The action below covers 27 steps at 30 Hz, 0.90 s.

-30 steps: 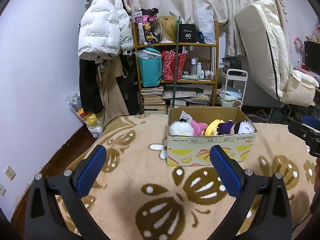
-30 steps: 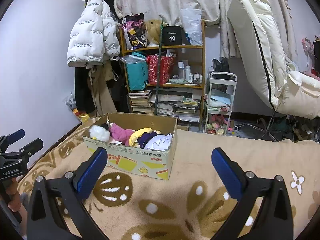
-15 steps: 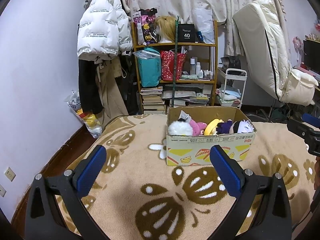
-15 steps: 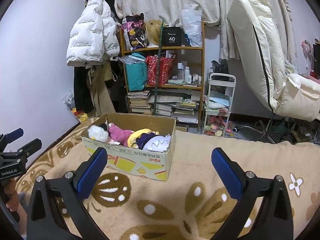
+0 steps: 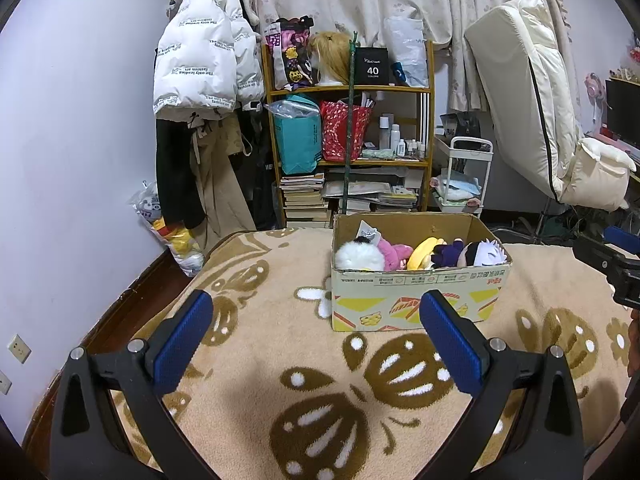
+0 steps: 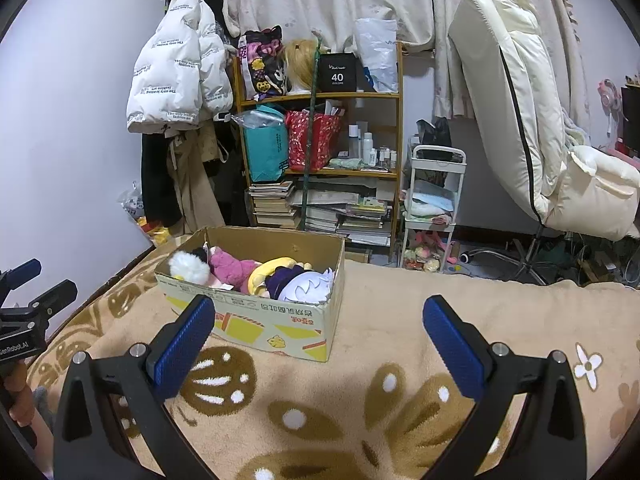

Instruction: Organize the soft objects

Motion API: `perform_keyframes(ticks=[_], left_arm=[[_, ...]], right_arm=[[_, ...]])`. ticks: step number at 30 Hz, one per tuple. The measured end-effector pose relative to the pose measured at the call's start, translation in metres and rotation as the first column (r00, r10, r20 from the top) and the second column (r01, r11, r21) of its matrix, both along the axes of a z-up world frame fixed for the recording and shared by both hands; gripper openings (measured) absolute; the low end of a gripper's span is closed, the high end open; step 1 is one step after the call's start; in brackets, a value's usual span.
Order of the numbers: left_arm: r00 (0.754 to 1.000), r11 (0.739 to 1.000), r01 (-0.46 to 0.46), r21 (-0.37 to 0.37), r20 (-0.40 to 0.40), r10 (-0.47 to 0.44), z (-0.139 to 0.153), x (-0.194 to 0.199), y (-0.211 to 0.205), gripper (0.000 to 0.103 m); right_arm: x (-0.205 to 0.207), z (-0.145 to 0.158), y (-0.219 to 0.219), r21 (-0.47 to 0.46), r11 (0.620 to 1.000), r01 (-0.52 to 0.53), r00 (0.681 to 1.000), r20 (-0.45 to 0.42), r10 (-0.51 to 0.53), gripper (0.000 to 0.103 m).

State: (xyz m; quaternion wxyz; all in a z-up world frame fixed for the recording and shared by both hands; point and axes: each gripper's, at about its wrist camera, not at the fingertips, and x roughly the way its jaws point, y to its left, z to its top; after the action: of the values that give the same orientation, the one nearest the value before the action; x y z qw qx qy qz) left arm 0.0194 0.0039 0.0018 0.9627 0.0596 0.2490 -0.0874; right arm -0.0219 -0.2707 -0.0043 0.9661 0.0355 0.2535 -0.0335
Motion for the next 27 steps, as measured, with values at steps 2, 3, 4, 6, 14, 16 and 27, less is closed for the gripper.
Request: perform_keyframes(ticks=[2,3,4,6,14,16,27], left_arm=[[1.000,1.000,0.000,-0.001,0.001,0.000,0.000,0.000,0.000,0.102],[1.000,1.000,0.000,-0.001,0.001,0.000,0.000,0.000,0.000,0.102],[1.000,1.000,-0.001,0.000,0.002,0.001,0.000,0.000,-0.001,0.102],[1.000,1.000,-0.002,0.003,0.003,0.002,0.000,0.000,-0.001,0.102],[1.000,1.000,0.001,-0.003,0.002,-0.001,0.001,0.000,-0.001,0.102],[1.000,1.000,0.000,-0.009,0.004,0.000,0.001,0.000,0.001,0.102],[1.000,1.000,-0.003,-0.007,-0.021,0.002,0.001,0.002,0.008,0.102]], right_arm=[[0.001,-0.001,-0.002,0.000,1.000,0.000,1.000,-0.003,0.000,0.103],[0.000,-0.001,0.000,-0.001,1.000,0.001,1.000,-0.003,-0.001,0.103],[0.000,-0.001,0.000,-0.001,1.000,0.001,1.000,-0.003,-0.001,0.103],[0.000,-0.001,0.000,-0.001,1.000,0.001,1.000,-0.004,-0.001,0.103],[0.001,0.000,-0.003,0.004,1.000,0.000,1.000,0.000,0.000,0.103],[0.001,-0.001,0.000,0.004,1.000,0.004,1.000,0.001,-0.004,0.103],[0.001,-0.001,0.000,-0.001,1.000,0.004,1.000,-0.001,-0.004,0.103]])
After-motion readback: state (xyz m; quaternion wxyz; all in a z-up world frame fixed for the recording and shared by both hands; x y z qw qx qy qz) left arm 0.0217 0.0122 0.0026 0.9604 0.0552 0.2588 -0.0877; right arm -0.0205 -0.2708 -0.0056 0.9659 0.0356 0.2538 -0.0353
